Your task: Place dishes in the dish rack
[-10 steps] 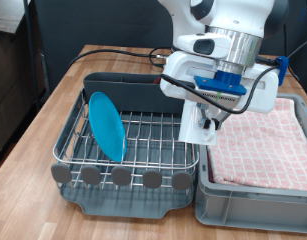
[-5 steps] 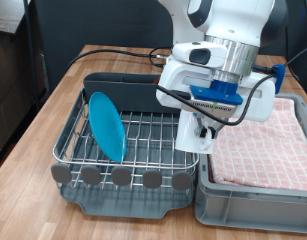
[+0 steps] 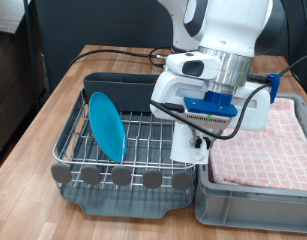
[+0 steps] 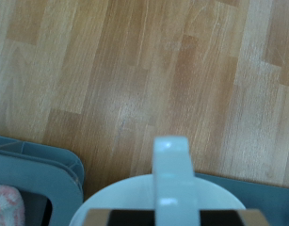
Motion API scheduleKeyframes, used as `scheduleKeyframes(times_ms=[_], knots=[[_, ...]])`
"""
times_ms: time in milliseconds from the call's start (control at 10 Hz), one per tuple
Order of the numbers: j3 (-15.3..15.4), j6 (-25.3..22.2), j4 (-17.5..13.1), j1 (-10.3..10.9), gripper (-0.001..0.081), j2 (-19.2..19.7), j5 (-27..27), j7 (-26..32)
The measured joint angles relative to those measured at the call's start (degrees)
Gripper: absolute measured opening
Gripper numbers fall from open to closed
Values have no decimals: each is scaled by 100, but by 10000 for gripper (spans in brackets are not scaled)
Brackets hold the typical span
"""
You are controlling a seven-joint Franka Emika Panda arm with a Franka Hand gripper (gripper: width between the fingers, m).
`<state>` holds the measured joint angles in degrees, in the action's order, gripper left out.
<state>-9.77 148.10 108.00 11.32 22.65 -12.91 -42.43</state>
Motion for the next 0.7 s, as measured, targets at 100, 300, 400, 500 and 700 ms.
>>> scheduleKeyframes(times_ms=[100,300,400,500,700], knots=[[5,0,-35,-23,72,71,44,30],[16,52,-89,-65,72,222,131,86],[20,65,-121,-84,72,304,167,133],[28,81,-155,-106,72,378,181,174],[69,108,-268,-165,72,541,199,270]])
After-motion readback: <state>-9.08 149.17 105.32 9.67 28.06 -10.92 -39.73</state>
